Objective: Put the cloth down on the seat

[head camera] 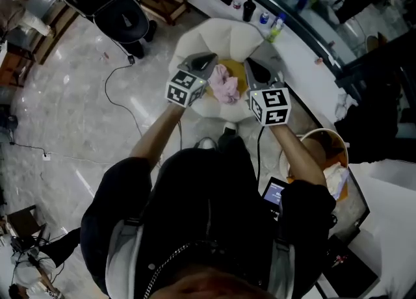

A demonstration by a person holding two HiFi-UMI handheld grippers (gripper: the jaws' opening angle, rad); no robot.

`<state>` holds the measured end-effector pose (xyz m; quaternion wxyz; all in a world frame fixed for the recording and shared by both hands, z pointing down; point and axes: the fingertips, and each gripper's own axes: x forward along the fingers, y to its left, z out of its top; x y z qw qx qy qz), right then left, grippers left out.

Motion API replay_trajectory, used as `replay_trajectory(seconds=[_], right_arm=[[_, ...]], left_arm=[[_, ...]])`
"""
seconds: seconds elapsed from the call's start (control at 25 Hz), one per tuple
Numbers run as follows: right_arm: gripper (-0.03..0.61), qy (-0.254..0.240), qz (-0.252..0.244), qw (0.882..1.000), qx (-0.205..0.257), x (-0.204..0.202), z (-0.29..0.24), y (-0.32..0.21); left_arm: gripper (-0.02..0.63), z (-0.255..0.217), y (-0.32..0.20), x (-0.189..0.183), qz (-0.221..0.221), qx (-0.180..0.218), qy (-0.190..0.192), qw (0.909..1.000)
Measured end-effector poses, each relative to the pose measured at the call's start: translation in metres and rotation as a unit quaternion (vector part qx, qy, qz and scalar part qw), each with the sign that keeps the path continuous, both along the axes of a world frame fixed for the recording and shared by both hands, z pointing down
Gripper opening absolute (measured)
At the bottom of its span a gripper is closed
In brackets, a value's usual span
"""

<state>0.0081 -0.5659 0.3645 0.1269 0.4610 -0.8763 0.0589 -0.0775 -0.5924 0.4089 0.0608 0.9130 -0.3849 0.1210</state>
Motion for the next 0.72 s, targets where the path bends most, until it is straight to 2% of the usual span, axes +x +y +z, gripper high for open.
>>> replay_trajectory(seconds=[0.32, 0.52, 0.72], right_arm=[[0.000, -0.001, -0.010, 1.000, 0.004, -0.009, -0.001, 0.009], [0.000, 0.001, -0.012, 1.000, 0.006, -0.022, -0.004, 0.007], [0.000, -0.002, -0.011, 1.000, 0.013, -0.028, -0.007, 0.026]], left_arm=[[0.011, -0.008, 0.011, 0.001, 0.005, 0.017, -0.004, 0.9998], [0.011, -0.012, 0.014, -0.011, 0.007, 0.013, -0.010, 0.9998], [0.011, -0.009, 0.032, -0.018, 0.008, 0.022, -0.005, 0.9997]])
